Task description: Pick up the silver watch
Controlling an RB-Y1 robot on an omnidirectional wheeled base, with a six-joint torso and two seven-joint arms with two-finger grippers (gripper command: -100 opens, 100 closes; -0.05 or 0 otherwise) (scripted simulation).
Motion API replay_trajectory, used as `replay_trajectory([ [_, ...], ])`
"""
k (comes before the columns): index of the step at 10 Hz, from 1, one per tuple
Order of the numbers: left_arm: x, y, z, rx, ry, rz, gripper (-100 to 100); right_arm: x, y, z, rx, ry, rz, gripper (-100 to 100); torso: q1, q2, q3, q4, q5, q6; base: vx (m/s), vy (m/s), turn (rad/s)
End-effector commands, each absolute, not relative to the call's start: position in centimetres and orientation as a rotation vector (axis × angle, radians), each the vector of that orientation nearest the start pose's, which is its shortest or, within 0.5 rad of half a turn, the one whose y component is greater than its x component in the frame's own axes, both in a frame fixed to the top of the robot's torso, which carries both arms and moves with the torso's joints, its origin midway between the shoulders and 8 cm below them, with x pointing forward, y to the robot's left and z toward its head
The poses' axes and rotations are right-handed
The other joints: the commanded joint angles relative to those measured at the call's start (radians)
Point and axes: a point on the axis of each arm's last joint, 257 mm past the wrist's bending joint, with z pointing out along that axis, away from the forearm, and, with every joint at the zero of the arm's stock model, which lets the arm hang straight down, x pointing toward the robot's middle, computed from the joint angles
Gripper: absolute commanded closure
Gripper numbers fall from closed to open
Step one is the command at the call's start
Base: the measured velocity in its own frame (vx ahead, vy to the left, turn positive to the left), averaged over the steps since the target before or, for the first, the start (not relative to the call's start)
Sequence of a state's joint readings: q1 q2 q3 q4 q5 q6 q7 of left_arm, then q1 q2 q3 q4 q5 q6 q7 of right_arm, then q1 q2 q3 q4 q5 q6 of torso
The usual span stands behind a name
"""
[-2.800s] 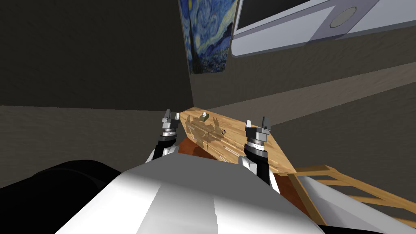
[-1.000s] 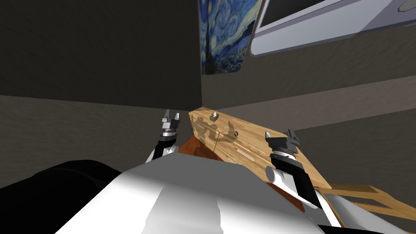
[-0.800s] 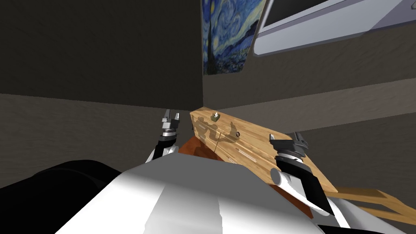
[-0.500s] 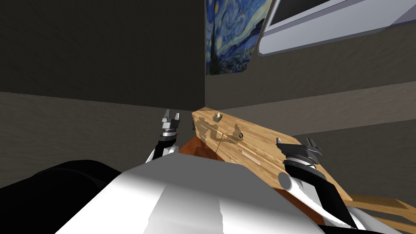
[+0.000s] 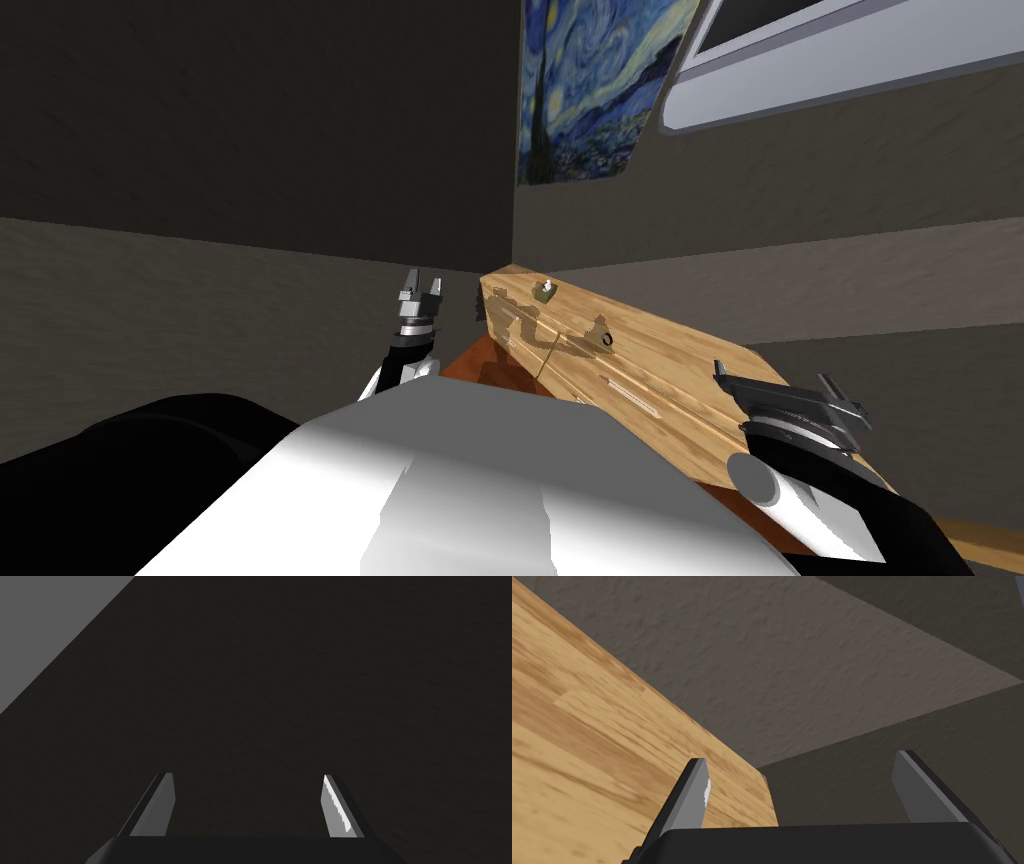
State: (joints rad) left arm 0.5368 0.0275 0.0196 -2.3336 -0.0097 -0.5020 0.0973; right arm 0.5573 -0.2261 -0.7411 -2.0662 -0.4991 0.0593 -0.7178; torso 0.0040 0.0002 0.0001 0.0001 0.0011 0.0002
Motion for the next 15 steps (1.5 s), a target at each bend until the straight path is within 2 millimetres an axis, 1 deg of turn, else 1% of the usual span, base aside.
replay_trajectory([
  [1, 33.0, 28.2, 3.7, -0.647, 0.601, -1.362, 0, 24.2, -64.7, -9.9, 1.601, 0.066, 1.274, -100, 0.0, 0.0, 0.0, 0.0, 0.0, 0.0, 0.03, 0.111, 0.102],
  [2, 33.0, 28.2, 3.7, -0.647, 0.6, -1.362, 0, 23.9, -64.9, -9.9, 1.603, 0.055, 1.274, -100, 0.002, -0.001, -0.001, 0.0, 0.0, 0.0, 0.029, 0.085, 0.048],
  [3, 33.0, 28.2, 3.7, -0.647, 0.6, -1.362, 0, 22.2, -66.7, -10.9, 1.654, -0.03, 1.274, -100, 0.001, -0.001, -0.001, 0.0, 0.0, 0.0, 0.043, 0.092, 0.102],
  [4, 33.0, 28.2, 3.7, -0.647, 0.6, -1.362, 0, 21.9, -66.9, -11.0, 1.663, -0.043, 1.274, -100, 0.002, -0.002, -0.001, 0.0, 0.0, 0.0, 0.032, 0.071, 0.051],
  [5, 33.0, 28.2, 3.7, -0.647, 0.601, -1.362, 0, 20.0, -68.6, -11.9, 1.709, -0.131, 1.267, -100, 0.0, -0.001, -0.001, 0.0, 0.0, 0.0, 0.031, 0.078, 0.12],
  [6, 33.0, 28.2, 3.7, -0.647, 0.6, -1.362, 0, 20.0, -68.6, -12.1, 1.718, -0.142, 1.274, -100, 0.001, -0.001, -0.001, 0.0, 0.0, 0.0, 0.04, 0.064, 0.049],
  [7, 33.0, 28.2, 3.7, -0.647, 0.601, -1.362, 0, 18.0, -70.0, -12.9, 1.755, -0.229, 1.27, -100, 0.0, -0.002, -0.001, 0.0, 0.0, 0.0, 0.054, 0.075, 0.099],
  [8, 33.0, 28.2, 3.7, -0.647, 0.601, -1.362, 0, 18.0, -70.0, -13.2, 1.77, -0.242, 1.273, -100, 0.0, -0.002, -0.001, -0.001, 0.0, 0.0, 0.053, 0.061, 0.052],
  [9, 33.0, 28.2, 3.7, -0.647, 0.601, -1.362, 0, 16.1, -71.2, -14.1, 1.804, -0.331, 1.271, -100, 0.0, -0.003, -0.002, -0.001, 0.0, 0.0, 0.066, 0.079, 0.112],
  [10, 33.0, 28.2, 3.7, -0.647, 0.601, -1.362, 0, 16.1, -71.2, -14.4, 1.818, -0.342, 1.272, -100, 0.001, -0.003, -0.002, -0.001, 0.0, 0.0, 0.045, 0.066, 0.051],
  [11, 33.0, 28.2, 3.7, -0.647, 0.601, -1.362, 0, 14.3, -72.2, -15.2, 1.848, -0.43, 1.272, -100, 0.0, -0.002, -0.001, -0.001, 0.0, 0.0, 0.056, 0.074, 0.124],
  [12, 33.0, 28.2, 3.7, -0.647, 0.601, -1.362, 0, 14.3, -72.1, -15.6, 1.863, -0.44, 1.269, -100, 0.0, -0.003, -0.002, -0.001, 0.0, 0.0, 0.054, 0.059, 0.041],
  [13, 33.0, 28.2, 3.7, -0.647, 0.601, -1.362, 0, 12.6, -72.9, -16.3, 1.889, -0.529, 1.271, -100, 0.0, -0.003, -0.002, -0.001, 0.0, 0.0, 0.082, 0.067, 0.101],
  [14, 33.0, 28.2, 3.7, -0.647, 0.601, -1.362, 0, 12.6, -72.8, -16.7, 1.905, -0.536, 1.265, -100, 0.0, -0.004, -0.002, -0.001, 0.0, 0.0, 0.071, 0.052, 0.057],
  [15, 33.0, 28.2, 3.7, -0.647, 0.601, -1.362, 0, 11.0, -73.3, -17.5, 1.929, -0.624, 1.266, -100, -0.001, -0.004, -0.002, -0.001, 0.0, 0.0, 0.065, 0.061, 0.109],
])
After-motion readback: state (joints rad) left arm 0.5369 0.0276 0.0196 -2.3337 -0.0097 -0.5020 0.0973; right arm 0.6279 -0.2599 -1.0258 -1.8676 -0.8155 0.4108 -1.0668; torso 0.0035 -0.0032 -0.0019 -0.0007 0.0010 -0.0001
